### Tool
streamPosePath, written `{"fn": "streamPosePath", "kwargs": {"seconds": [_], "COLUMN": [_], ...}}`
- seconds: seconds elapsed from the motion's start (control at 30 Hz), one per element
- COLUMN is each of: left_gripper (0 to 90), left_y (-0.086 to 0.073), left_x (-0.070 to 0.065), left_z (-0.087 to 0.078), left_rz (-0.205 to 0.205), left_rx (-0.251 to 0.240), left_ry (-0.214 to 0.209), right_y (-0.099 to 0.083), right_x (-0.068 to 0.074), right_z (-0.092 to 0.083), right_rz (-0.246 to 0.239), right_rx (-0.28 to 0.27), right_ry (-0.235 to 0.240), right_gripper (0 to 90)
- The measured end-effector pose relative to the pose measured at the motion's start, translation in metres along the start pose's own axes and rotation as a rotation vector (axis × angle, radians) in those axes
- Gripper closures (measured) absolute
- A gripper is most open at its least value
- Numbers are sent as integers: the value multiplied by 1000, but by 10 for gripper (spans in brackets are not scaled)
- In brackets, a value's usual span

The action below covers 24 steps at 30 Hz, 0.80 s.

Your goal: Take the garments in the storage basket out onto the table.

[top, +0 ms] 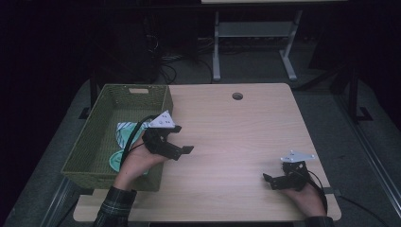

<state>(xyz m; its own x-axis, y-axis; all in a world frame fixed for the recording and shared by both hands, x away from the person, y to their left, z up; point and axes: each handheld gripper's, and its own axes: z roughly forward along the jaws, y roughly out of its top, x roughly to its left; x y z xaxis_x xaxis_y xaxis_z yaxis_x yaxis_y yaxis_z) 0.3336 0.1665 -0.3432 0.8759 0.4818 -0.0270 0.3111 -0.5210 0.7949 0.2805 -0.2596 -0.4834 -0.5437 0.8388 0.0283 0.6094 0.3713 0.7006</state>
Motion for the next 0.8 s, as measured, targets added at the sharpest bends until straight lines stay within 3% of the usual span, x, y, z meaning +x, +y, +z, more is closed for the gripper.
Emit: {"fn": "streamPosePath", "kwargs": {"seconds": [0.2, 0.8], "left_gripper": [138, 154], "left_y": [0, -16], "left_x": [8, 19], "left_z": [-9, -29], "left_rz": [-1, -61], "left_rx": [0, 1], "left_ry": [33, 85], "right_y": [0, 2], "right_x": [0, 0], "right_z": [0, 1], "right_rz": [0, 4], "right_rx": [0, 1], "right_ry": [0, 0], "right_gripper": [7, 6]}}
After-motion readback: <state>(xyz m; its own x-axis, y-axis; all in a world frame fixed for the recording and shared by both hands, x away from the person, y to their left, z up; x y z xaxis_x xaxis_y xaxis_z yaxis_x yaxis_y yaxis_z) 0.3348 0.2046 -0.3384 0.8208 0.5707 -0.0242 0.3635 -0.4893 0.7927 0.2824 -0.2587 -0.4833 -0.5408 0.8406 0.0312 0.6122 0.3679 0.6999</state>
